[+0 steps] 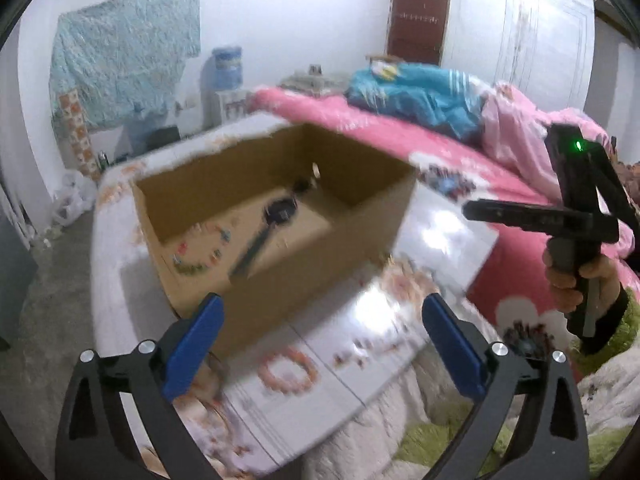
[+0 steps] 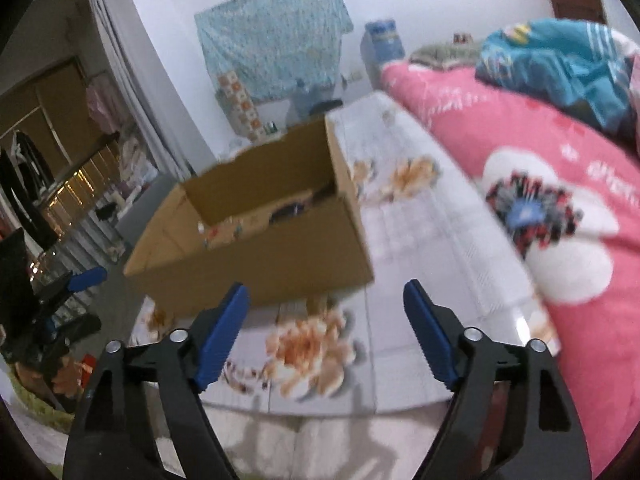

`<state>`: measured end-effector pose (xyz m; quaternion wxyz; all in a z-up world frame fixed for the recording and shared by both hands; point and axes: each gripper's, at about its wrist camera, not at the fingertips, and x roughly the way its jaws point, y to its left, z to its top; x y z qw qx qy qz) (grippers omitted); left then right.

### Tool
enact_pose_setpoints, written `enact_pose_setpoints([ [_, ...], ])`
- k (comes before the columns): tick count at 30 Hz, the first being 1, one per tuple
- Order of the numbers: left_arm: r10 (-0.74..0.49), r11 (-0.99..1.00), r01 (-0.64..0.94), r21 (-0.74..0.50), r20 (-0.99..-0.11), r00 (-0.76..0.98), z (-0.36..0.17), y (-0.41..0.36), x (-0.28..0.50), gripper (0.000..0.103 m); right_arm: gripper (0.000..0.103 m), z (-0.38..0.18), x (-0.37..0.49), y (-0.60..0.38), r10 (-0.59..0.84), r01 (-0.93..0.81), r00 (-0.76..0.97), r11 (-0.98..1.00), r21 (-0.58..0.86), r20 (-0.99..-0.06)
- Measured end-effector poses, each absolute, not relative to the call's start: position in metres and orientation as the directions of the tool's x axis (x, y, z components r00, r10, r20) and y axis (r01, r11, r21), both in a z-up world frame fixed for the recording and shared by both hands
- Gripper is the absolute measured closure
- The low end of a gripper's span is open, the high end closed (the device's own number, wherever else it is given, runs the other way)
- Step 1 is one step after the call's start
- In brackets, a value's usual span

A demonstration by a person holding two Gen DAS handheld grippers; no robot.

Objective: Organize jewelry
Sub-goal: 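Move the open left gripper down toward the pink bead bracelet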

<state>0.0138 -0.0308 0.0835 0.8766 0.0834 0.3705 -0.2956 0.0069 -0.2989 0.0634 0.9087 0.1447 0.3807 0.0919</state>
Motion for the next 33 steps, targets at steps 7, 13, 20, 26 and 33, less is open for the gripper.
enact_pose_setpoints([
  [7,-0.256,0.89,0.456,-0.011,-0.839,0.48,0.02,-0.055,0.025,0.006,0.018,0.025,0.018,-0.257,0.11,-0.018,0.585,0.992,0.123,-0.804],
  [13,-0.153,0.922,0.385,0.044,-0.871,0.466,-0.001,-0.065,0.034,0.006,0.013,0.007,0.027,-0.246,0.045,0.002,0.528,0.998,0.055,-0.848],
  [20,-0.135,0.922,0.382,0.054,-0.883,0.45,-0.006,-0.069,0.036,0.006,0.01,-0.005,0.032,-0.246,0.012,0.024,0.493,0.999,0.027,-0.87],
  [26,-0.12,0.92,0.385,0.072,-0.885,0.45,-0.009,-0.074,0.037,0.006,0.009,-0.009,0.038,-0.248,0.004,0.024,0.477,1.0,0.018,-0.879],
  [33,-0.107,0.923,0.376,0.082,-0.884,0.456,-0.01,-0.079,0.04,0.006,0.009,-0.01,0.043,-0.247,0.009,0.018,0.474,1.0,0.02,-0.881],
])
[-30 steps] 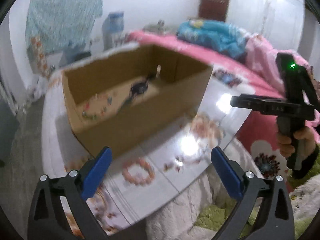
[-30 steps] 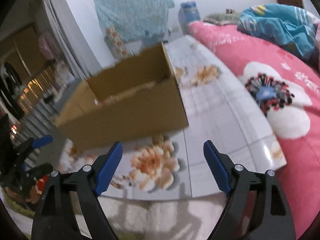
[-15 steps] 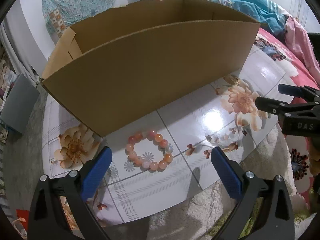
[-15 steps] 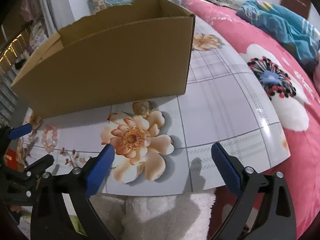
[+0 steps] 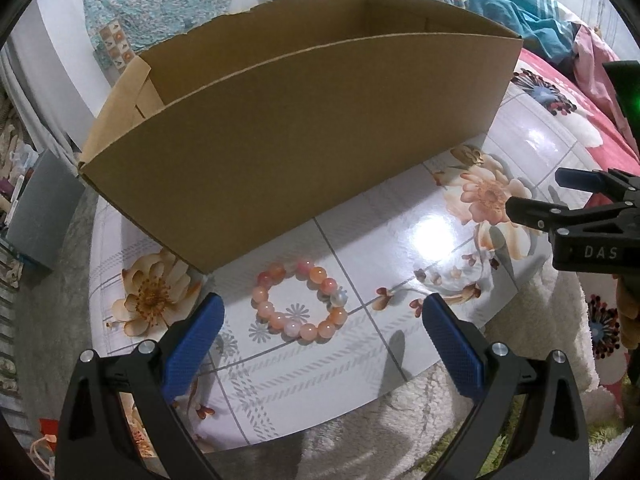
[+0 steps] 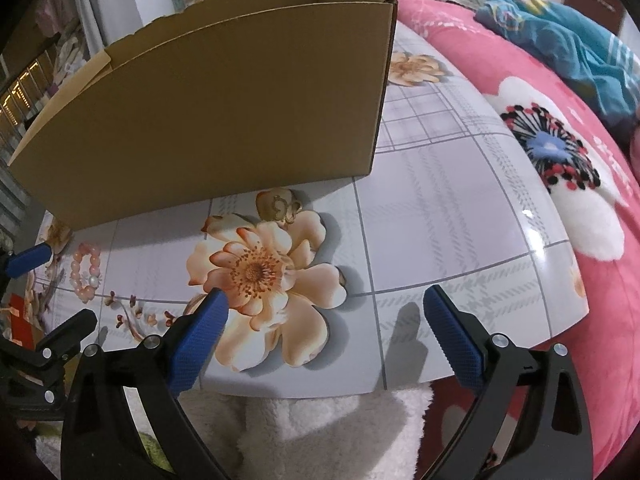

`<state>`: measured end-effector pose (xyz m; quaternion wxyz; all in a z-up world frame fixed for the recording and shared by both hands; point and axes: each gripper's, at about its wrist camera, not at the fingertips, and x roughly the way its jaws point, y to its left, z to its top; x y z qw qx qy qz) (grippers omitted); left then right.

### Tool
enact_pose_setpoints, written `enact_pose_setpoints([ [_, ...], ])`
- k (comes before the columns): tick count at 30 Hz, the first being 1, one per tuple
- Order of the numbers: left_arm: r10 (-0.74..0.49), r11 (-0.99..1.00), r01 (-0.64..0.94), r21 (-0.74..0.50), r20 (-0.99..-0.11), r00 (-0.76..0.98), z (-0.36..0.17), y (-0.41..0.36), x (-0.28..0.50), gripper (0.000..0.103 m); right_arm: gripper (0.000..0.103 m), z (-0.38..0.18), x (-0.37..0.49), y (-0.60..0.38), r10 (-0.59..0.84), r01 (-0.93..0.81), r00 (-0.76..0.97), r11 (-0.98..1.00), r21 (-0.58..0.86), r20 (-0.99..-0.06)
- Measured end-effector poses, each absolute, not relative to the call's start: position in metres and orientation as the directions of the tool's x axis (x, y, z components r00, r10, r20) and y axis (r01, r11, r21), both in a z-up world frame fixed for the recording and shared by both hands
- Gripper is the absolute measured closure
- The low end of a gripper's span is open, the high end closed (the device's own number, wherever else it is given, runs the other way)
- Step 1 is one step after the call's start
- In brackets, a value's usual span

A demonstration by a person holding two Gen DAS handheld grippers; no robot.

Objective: Organize jewelry
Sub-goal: 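Move the open left gripper down toward the pink bead bracelet, then close the left gripper on the pink bead bracelet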

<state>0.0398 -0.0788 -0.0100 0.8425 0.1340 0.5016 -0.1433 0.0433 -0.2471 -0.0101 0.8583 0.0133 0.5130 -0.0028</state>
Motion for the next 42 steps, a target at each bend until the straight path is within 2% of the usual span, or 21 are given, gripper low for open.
enact_pose_setpoints([
  [24,-0.117,0.919,0.385,0.082,-0.877,0.467,-0.013,-0.07,0.04,0.006,0.009,-0.006,0.044,-0.247,0.047,0.012,0.491,0.998,0.06,-0.87],
  [26,-0.156,0.913,0.403,0.058,-0.864,0.479,-0.01,-0.067,0.038,0.006,0.009,-0.003,0.043,-0.252,0.083,0.009,0.504,0.995,0.102,-0.86],
  [30,-0.315,0.885,0.462,-0.051,-0.798,0.514,0.001,-0.052,0.025,0.007,0.009,0.005,0.04,-0.261,0.148,-0.003,0.54,0.985,0.174,-0.829],
  [32,-0.36,0.871,0.485,-0.082,-0.778,0.514,0.002,-0.046,0.021,0.016,0.009,0.008,0.038,-0.263,0.163,-0.005,0.558,0.981,0.193,-0.814],
  [35,-0.38,0.858,0.505,-0.096,-0.78,0.497,0.0,-0.044,0.022,0.04,0.012,0.012,0.035,-0.265,0.176,-0.006,0.578,0.977,0.212,-0.797],
  [37,-0.378,0.855,0.508,-0.101,-0.792,0.479,-0.004,-0.046,0.026,0.05,0.014,0.013,0.034,-0.265,0.181,-0.01,0.586,0.976,0.216,-0.79],
  [42,-0.352,0.857,0.507,-0.091,-0.823,0.446,-0.013,-0.048,0.035,0.064,0.018,0.013,0.034,-0.264,0.182,-0.013,0.591,0.976,0.217,-0.786],
])
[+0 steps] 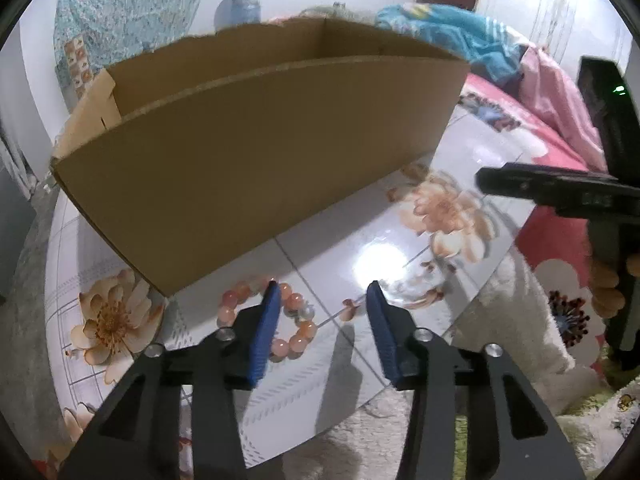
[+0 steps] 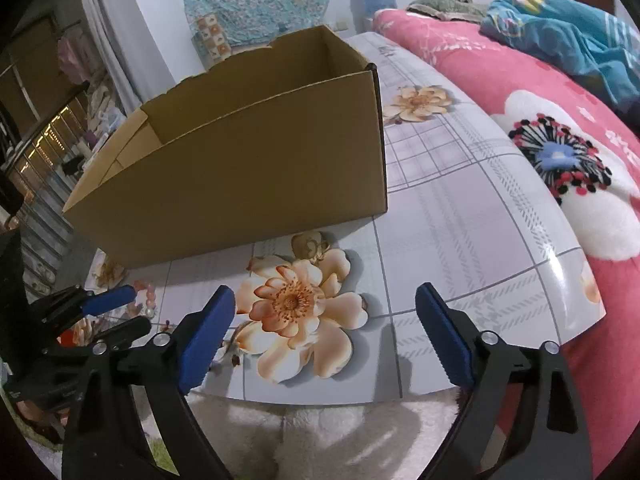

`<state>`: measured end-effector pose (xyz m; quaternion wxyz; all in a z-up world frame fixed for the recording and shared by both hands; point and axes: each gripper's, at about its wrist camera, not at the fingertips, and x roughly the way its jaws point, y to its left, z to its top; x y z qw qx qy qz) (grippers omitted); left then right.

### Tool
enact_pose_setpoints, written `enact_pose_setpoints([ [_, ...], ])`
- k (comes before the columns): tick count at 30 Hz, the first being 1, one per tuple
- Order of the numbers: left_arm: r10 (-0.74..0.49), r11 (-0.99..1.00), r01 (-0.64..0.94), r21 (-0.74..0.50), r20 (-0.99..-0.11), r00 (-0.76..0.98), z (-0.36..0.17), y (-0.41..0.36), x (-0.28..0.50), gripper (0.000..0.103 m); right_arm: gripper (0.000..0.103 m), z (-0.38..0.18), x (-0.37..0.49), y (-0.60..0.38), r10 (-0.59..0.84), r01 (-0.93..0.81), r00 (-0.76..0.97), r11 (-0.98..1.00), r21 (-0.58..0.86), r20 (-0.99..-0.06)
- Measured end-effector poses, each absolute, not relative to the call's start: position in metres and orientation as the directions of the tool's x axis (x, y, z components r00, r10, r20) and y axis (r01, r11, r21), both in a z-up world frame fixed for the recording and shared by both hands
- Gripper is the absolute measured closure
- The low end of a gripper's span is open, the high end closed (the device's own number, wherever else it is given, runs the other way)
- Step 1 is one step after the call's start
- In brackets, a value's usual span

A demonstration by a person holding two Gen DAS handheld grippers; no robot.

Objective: Organize jewelry

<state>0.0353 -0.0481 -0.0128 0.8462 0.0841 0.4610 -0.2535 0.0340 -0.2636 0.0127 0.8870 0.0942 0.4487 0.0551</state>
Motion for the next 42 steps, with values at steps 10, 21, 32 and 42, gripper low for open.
enact_pose_setpoints([
  [10,-0.268,0.875,0.484,-0.031,-0.862,0.43,-0.026,-0.057,0.045,0.077,0.026,0.013,0.031,-0.265,0.204,-0.031,0.626,0.971,0.237,-0.753],
  [21,-0.243,0.871,0.49,0.02,-0.851,0.466,-0.027,-0.064,0.048,0.094,0.032,0.012,0.026,-0.273,0.222,-0.022,0.64,0.962,0.271,-0.736],
  [32,-0.289,0.834,0.551,0.012,-0.842,0.455,-0.027,-0.093,0.047,0.094,0.038,0.014,0.022,-0.282,0.225,-0.015,0.659,0.958,0.286,-0.717],
  [42,-0.297,0.831,0.556,0.013,-0.835,0.463,-0.028,-0.096,0.047,0.094,0.049,0.019,0.013,-0.291,0.243,-0.078,0.694,0.961,0.265,-0.678],
])
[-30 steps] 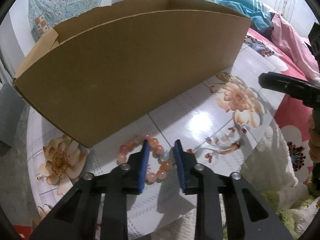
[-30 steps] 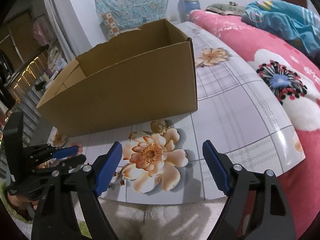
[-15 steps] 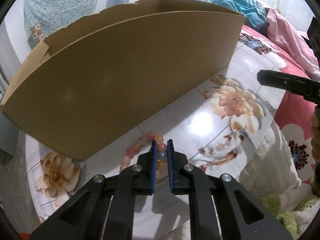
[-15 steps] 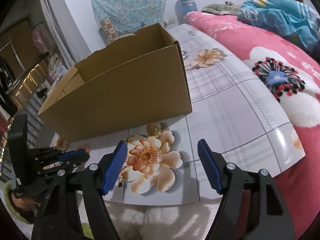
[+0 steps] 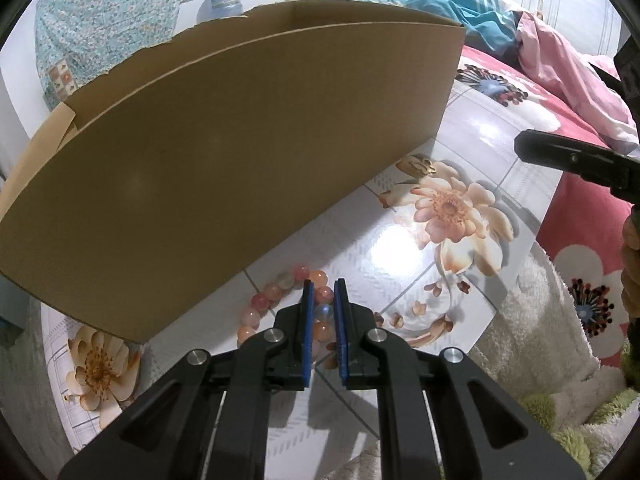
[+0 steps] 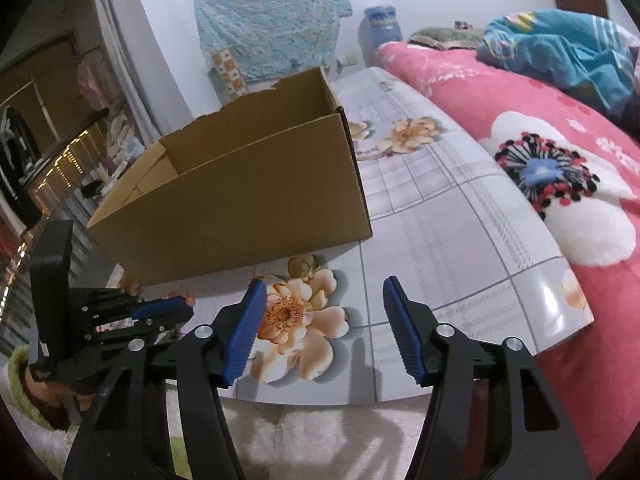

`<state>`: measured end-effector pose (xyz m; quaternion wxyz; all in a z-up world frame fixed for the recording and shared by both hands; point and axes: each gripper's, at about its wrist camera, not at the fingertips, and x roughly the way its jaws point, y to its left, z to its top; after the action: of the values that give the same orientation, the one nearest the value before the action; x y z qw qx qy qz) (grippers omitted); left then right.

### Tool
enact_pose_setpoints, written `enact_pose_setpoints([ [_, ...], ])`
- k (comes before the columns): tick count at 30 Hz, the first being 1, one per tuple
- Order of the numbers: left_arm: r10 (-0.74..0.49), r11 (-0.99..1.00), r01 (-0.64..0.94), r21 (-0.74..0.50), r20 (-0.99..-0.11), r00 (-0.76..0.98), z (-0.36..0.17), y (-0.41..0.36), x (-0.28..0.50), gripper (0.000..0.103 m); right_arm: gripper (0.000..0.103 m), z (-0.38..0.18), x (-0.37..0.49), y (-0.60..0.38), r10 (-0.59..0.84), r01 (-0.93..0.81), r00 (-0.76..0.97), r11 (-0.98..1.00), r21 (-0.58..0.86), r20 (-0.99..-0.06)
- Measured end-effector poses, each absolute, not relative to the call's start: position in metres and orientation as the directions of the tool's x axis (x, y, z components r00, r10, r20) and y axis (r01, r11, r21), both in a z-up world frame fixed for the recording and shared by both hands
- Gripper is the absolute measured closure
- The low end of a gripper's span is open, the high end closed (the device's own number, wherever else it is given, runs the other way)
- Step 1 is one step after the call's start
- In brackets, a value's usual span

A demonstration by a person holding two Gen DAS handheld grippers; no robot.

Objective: Organize jewelry

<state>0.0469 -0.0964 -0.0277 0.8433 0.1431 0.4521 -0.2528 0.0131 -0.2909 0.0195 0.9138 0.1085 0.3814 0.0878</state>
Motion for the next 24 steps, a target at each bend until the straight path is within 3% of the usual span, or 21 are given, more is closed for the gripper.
enact_pose_setpoints([
  [14,-0.333,0.825,0.565,-0.02,-0.824,0.458,-0.028,-0.086,0.049,0.094,0.068,-0.001,0.059,-0.255,0.238,-0.212,0.639,0.969,0.13,-0.732],
  [17,-0.339,0.824,0.566,-0.026,-0.823,0.455,-0.028,-0.085,0.051,0.094,0.076,-0.003,0.066,-0.254,0.242,-0.238,0.63,0.965,0.113,-0.737],
  [24,-0.348,0.823,0.567,-0.037,-0.822,0.451,-0.028,-0.086,0.053,0.094,0.08,-0.011,0.08,-0.249,0.252,-0.281,0.604,0.955,0.094,-0.756],
])
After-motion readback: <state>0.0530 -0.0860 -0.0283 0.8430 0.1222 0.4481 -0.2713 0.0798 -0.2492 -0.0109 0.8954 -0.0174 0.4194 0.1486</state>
